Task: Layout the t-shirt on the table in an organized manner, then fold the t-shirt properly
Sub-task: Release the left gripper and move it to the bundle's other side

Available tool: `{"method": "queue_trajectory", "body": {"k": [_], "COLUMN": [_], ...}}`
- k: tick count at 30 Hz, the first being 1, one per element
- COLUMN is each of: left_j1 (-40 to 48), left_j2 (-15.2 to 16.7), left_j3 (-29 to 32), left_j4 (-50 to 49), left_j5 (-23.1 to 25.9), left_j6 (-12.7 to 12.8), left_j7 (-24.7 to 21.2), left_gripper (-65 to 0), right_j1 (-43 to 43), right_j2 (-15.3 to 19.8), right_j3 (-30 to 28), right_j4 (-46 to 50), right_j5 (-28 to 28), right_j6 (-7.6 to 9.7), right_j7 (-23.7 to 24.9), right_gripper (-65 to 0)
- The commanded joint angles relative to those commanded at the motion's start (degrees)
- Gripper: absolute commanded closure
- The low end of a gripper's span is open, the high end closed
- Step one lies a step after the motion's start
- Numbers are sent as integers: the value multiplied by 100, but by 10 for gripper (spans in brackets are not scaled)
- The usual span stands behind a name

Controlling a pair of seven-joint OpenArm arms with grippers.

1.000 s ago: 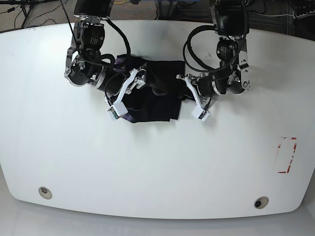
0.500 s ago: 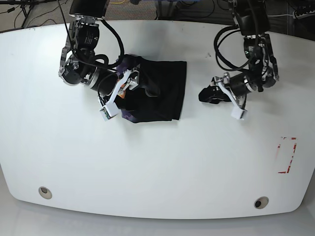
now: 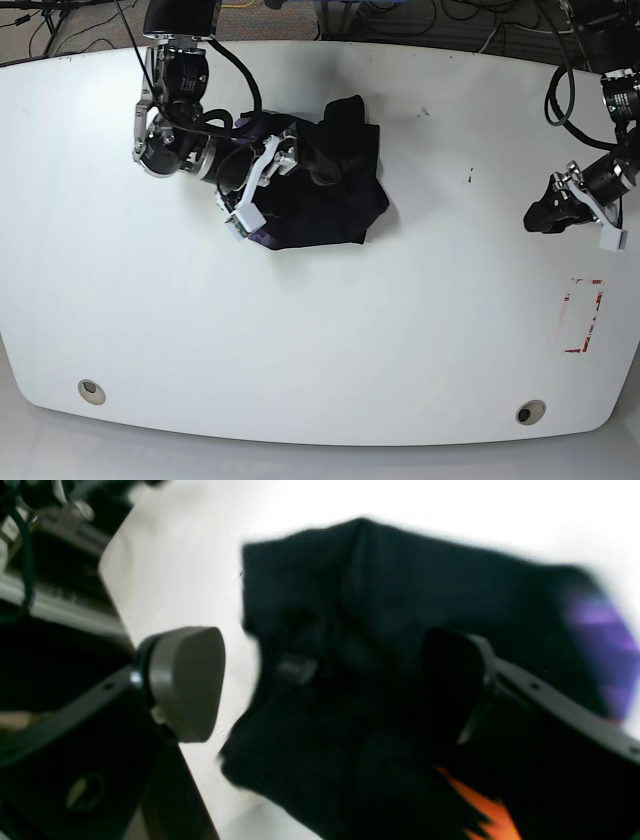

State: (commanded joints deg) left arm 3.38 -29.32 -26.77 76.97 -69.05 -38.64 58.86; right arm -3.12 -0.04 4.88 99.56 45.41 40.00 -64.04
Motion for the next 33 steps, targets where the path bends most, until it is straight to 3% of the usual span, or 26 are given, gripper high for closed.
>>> {"method": "queue_trajectory", "body": {"k": [6,12,16,21,25,28,30,33], "left_j1": [229,360,325,88,-35,-18,-18,0], "left_j2": [-79,-62,-62,79,440,756,1046,1363], "left_j3": [-176,185,879,2013,2796,3147,3455,3815], "left_j4": [9,193,730,1653,2347,2699,2857,2919], "left_j5": [-18,9,202,897,1987,2699,3297,4088], "left_j6": [-9,-9,0,35,35,35,35,18], "left_j7": [9,-9,-26,-26,-35,-35,-35,-53], "left_gripper": [-258,-258,-258,-258,-257,-257,-256,-256], "right_j1": [211,686,853,879,888,888,888,888], "right_j2": [-211,-290,185,853,1345,1503,1582,1644], "right_j3": [-510,-545,-413,-97,-44,-70,-70,-97], "right_j4": [-185,-369,-352,-352,-352,-352,-360,-387], "right_j5": [-290,-343,-343,-343,-343,-343,-343,-352], "right_j6": [0,0,0,0,0,0,0,0], "right_j7": [352,360,369,396,448,554,668,818], "right_gripper": [-591,-591,-590,-553,-409,-309,-206,-136]}}
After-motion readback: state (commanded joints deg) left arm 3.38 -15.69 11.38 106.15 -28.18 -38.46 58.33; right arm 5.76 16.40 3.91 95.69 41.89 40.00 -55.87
